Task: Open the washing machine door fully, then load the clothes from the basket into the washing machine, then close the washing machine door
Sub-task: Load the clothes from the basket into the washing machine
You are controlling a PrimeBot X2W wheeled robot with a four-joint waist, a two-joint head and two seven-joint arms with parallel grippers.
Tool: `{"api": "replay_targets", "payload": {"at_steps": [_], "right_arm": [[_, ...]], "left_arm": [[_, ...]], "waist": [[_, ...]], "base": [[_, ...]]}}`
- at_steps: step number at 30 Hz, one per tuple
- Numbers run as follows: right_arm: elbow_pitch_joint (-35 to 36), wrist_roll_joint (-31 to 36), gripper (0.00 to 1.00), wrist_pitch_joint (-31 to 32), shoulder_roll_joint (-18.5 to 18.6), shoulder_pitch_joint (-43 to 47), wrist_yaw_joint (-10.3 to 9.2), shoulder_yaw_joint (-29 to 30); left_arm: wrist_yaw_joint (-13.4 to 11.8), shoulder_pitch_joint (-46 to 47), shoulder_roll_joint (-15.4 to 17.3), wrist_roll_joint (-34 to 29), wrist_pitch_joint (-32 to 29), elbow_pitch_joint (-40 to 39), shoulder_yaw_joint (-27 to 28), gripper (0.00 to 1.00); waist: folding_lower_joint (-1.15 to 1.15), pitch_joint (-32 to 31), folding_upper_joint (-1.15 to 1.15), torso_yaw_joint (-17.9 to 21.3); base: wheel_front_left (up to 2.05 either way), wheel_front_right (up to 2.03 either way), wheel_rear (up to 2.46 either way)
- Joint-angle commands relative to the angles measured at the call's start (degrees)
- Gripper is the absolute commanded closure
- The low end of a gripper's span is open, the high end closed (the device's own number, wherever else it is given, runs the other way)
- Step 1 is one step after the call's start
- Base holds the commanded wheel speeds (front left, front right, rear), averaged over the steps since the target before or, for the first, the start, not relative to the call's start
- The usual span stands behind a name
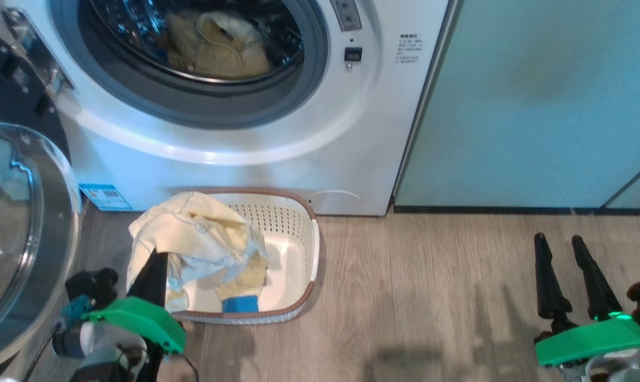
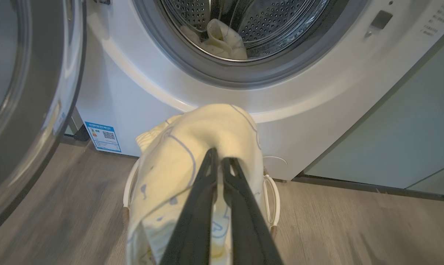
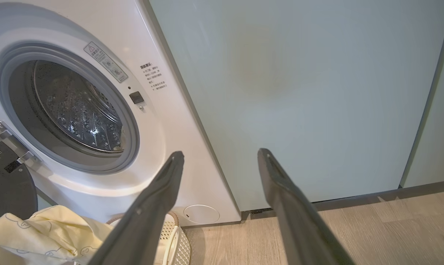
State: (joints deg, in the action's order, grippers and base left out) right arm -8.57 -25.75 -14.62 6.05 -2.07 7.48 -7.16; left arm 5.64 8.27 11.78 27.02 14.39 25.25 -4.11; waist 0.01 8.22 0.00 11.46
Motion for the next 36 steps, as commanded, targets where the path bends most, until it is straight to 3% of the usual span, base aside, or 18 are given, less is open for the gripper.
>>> {"api": "replay_targets", "payload": {"at_steps": [1, 11, 21, 28, 36], "right_arm": [[1.7, 0.2, 0.0, -0.4, 1.2, -0.3, 0.01, -0.8], [1.6, 0.3, 0.0, -0.4, 1.7, 2.9, 0.01, 0.2], [2.0, 0.4, 0.0, -0.4, 1.7, 3.5, 0.01, 0.0], [1.9, 0.4, 0.0, -0.4, 1.6, 3.7, 0.01, 0.0], [2.3, 0.3, 0.0, -0.4, 1.4, 3.5, 0.01, -0.3]], "left_arm": [[-0.6, 0.5, 0.9, -0.5, 0.6, -3.0, 2.6, 1.0], [-1.2, -7.7, -0.8, 0.8, 0.6, -12.3, 5.6, 1.0], [-0.8, -8.7, -0.8, 3.3, -0.5, -15.8, 6.0, 1.0], [0.6, -7.6, -1.2, 9.2, -2.6, -17.5, 6.3, 1.0], [1.5, -2.6, 0.7, 17.4, -8.3, -18.6, 5.7, 1.0]], "waist": [[-0.01, -1.7, 0.0, -0.4], [-0.01, -7.1, 0.0, -1.6], [-0.01, -7.8, 0.0, -2.0], [-0.01, -7.8, 0.0, -1.6], [-0.01, -6.5, 0.0, -0.4]], "base": [[0.0, 0.0, 0.0], [0.0, 0.0, 0.0], [0.0, 0.0, 0.0], [0.0, 0.0, 0.0], [0.0, 0.0, 0.0]]}}
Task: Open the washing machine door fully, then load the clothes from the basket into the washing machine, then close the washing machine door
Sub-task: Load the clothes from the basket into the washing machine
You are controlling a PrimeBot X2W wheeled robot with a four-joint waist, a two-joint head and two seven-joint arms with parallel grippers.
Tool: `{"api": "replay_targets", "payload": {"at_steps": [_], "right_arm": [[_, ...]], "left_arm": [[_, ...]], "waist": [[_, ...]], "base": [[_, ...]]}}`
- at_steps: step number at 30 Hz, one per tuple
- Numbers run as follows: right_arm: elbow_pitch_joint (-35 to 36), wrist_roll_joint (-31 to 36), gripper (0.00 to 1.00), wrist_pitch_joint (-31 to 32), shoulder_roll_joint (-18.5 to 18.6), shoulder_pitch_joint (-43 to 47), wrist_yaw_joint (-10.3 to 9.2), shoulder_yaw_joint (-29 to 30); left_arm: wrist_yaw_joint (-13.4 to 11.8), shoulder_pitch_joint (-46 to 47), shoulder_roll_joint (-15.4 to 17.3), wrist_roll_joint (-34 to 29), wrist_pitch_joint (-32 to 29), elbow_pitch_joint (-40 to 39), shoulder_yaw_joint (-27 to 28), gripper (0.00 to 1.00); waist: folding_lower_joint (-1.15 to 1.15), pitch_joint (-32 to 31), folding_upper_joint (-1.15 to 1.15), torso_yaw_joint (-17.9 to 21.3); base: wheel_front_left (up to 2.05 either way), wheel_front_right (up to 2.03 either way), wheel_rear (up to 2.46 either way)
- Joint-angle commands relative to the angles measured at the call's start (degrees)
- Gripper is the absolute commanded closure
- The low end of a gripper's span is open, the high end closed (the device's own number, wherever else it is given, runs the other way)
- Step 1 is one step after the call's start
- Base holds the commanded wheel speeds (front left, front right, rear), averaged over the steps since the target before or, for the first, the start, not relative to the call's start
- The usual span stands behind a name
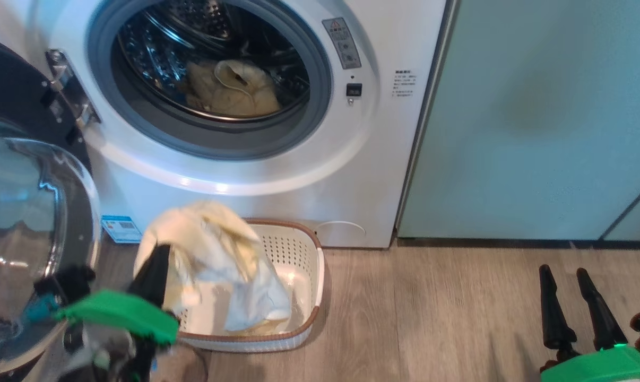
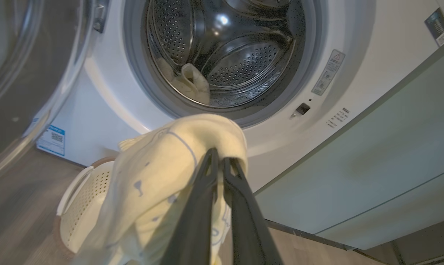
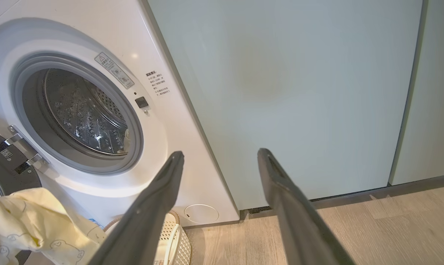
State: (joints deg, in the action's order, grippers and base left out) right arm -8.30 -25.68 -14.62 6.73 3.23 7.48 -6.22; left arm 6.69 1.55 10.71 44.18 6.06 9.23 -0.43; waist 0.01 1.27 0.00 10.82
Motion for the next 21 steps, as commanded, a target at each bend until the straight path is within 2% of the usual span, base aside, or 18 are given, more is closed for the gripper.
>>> {"api": "replay_targets", "payload": {"at_steps": [1, 11, 21], "right_arm": [[2.1, 0.2, 0.0, -0.4, 0.7, -2.0, 0.01, -1.2], [2.9, 0.0, 0.0, -0.4, -0.3, -5.9, 0.01, -1.0], [3.2, -0.2, 0.0, -0.4, -1.5, -9.5, 0.01, -1.4]], "left_arm": [[0.5, 5.2, 2.3, 1.0, -0.9, -2.7, 1.9, 1.0], [0.7, 20.1, 6.4, 4.3, -6.4, -0.3, 1.2, 1.0], [0.5, 34.6, 8.0, 4.0, -3.3, 5.4, 2.9, 1.0]], "waist": [[-0.01, 1.0, 0.0, 0.4], [-0.01, 8.8, 0.0, 2.8], [-0.01, 16.1, 0.0, 5.5]], "base": [[0.0, 0.0, 0.0], [0.0, 0.0, 0.0], [0.0, 0.0, 0.0]]}}
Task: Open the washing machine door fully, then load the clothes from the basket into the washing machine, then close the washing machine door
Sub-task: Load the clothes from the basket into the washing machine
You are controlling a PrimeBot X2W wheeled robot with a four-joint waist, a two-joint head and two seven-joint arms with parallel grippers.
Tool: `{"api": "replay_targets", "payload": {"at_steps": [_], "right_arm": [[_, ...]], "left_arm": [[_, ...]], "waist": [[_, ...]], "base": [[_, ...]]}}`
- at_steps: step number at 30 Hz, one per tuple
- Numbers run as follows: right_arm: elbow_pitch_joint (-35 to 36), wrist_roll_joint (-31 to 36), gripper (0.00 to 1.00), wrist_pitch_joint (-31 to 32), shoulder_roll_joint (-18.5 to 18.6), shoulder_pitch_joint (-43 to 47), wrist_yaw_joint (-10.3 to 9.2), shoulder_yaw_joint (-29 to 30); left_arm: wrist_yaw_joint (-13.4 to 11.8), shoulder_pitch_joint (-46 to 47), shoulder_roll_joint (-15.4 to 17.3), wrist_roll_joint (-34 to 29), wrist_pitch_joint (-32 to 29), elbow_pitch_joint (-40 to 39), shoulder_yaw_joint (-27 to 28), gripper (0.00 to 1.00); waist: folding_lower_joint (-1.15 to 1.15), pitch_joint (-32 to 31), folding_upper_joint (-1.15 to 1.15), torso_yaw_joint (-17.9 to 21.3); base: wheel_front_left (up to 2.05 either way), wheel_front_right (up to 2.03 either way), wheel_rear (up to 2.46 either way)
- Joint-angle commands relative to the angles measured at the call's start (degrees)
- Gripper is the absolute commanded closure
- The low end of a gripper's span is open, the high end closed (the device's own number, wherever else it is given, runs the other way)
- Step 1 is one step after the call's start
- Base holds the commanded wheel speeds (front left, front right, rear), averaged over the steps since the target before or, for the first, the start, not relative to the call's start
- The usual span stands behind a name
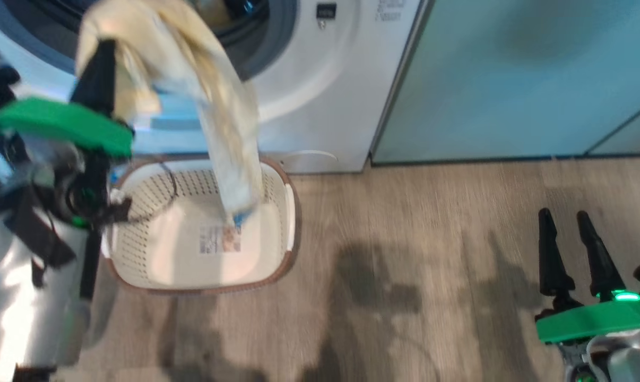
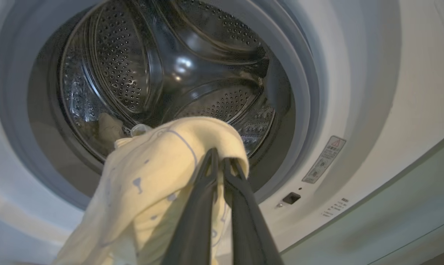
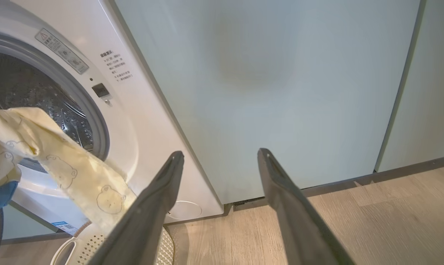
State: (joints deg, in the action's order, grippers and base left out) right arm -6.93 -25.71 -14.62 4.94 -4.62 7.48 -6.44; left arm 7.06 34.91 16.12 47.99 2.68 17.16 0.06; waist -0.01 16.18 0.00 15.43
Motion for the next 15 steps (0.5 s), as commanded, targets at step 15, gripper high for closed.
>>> {"api": "replay_targets", "payload": {"at_steps": [15], "right_arm": [[2.7, -0.4, 0.0, -0.4, -0.5, -7.0, 0.01, -1.6]], "left_arm": [[0.4, 24.3, 2.4, -1.3, 8.9, 15.8, 0.2, 1.0]], "waist": [[0.01, 11.7, 0.0, 2.8]], "base": [[0.0, 0.0, 0.0]]}}
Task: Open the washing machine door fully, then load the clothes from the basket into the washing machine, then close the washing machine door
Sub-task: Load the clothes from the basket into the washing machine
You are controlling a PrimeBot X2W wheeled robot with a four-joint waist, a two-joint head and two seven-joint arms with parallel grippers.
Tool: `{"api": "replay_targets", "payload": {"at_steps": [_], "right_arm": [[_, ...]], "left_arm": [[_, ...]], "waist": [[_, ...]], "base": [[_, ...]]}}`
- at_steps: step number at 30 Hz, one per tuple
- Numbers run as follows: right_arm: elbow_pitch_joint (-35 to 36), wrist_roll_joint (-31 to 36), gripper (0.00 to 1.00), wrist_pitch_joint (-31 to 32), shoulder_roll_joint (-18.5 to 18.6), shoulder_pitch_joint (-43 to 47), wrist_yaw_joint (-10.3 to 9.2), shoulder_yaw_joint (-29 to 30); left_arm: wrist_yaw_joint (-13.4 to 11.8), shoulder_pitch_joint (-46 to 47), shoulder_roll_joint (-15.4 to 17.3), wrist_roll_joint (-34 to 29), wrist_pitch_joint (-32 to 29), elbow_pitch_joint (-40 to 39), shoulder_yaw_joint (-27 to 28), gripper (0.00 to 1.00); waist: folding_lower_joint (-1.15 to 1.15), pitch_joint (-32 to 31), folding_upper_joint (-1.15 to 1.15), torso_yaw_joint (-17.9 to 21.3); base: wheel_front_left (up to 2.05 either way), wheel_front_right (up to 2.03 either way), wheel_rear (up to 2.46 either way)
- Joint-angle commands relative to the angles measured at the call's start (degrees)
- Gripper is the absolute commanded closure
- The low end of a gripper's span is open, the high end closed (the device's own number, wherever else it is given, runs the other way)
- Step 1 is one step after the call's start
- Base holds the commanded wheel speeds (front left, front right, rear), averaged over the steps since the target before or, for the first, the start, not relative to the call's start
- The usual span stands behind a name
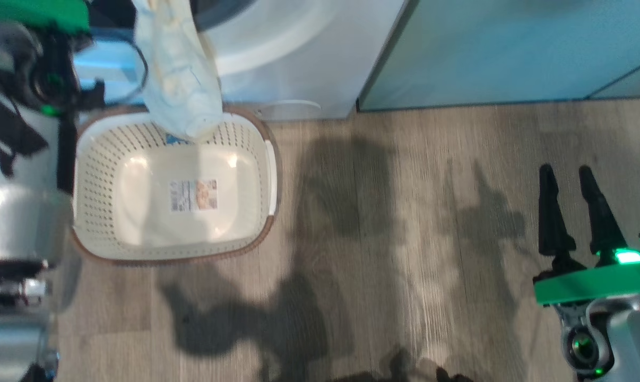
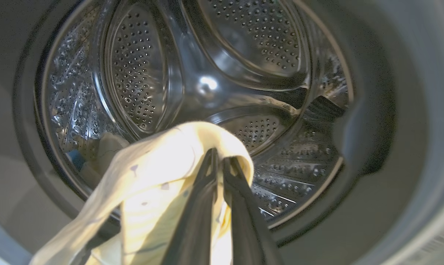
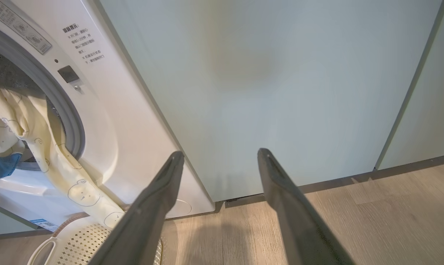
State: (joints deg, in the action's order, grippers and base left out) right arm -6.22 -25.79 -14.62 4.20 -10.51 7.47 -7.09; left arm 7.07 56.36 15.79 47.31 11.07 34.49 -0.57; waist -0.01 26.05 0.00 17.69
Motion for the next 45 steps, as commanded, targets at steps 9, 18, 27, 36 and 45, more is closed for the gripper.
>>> {"api": "replay_targets", "payload": {"at_steps": [9, 18, 27, 36, 45], "right_arm": [[2.3, -0.7, 0.0, -0.4, -0.3, -4.4, 0.02, -1.9], [2.6, -1.4, 0.0, -0.4, -0.9, -6.9, 0.02, -2.9], [2.6, -2.0, 0.0, -0.4, -1.2, -8.8, 0.02, -4.1], [2.8, -2.7, 0.0, -0.4, -1.3, -10.1, 0.02, -4.8], [2.8, -3.7, 0.0, -0.4, -1.3, -11.9, 0.02, -6.3]], "left_arm": [[0.4, 15.6, 4.0, -1.6, 2.6, 7.5, -3.3, 1.0], [0.4, 26.8, 6.7, -4.9, 3.5, 14.6, -8.8, 1.0], [0.4, 37.6, 8.6, -6.9, 3.7, 21.5, -13.4, 1.0], [0.4, 45.6, 9.8, -7.5, 3.8, 26.2, -15.7, 1.0], [-0.5, 51.9, 12.1, -11.6, 3.9, 25.8, -15.2, 1.0]], "waist": [[0.01, 9.2, 0.0, 2.2], [0.01, 14.9, 0.0, 4.4], [0.01, 19.3, 0.0, 6.3], [0.01, 22.1, 0.0, 7.2], [0.01, 24.8, 0.0, 8.4]], "base": [[0.0, 0.0, 0.0], [0.0, 0.0, 0.0], [0.0, 0.0, 0.0], [0.0, 0.0, 0.0], [0.0, 0.0, 0.0]]}}
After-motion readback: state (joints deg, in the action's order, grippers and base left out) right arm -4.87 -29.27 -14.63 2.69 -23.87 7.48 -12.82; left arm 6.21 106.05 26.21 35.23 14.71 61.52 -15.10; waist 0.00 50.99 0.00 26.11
